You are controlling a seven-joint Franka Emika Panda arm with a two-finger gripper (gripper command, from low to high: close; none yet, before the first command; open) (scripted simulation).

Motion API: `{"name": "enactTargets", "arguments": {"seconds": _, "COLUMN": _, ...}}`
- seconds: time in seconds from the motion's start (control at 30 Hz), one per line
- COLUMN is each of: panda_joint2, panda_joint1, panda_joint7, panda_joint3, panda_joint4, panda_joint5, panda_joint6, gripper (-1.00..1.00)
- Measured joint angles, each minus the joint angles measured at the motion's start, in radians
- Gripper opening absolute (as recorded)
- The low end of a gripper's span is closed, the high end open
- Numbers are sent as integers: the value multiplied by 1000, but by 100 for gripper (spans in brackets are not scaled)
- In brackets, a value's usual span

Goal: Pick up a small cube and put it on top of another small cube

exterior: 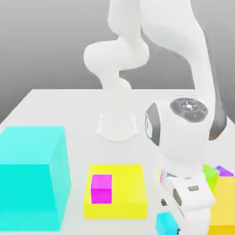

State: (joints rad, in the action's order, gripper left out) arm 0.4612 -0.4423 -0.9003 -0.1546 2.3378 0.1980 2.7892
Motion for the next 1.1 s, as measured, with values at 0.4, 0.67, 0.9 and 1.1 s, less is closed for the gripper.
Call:
{"name": "enactTargets", "arguments": {"seconds": 0.4, "panda_joint2": -177, "panda_joint1": -50, "panda_joint7": 71, "panda_joint3": -37, "panda_joint4": 42, "panda_joint5": -60, "panda_joint6": -142, "gripper": -100}}
{"name": "enactTargets", "arguments": {"seconds": 0.67, "panda_joint2": -393, "panda_joint1": -156, "panda_joint7": 275, "panda_joint3": 11, "panda_joint4": 115, "panda_joint5": -119, "panda_joint6": -291, "gripper": -100}}
{"name": "enactTargets", "arguments": {"seconds": 0.9, "panda_joint2": -524, "panda_joint1": -213, "panda_joint7": 451, "panda_joint3": 50, "panda_joint4": 185, "panda_joint5": -199, "panda_joint6": -333, "gripper": -100}}
{"name": "enactTargets", "arguments": {"seconds": 1.1, "panda_joint2": -423, "panda_joint1": -215, "panda_joint7": 447, "panda_joint3": 51, "panda_joint4": 211, "panda_joint5": -188, "panda_joint6": -205, "gripper": 100}}
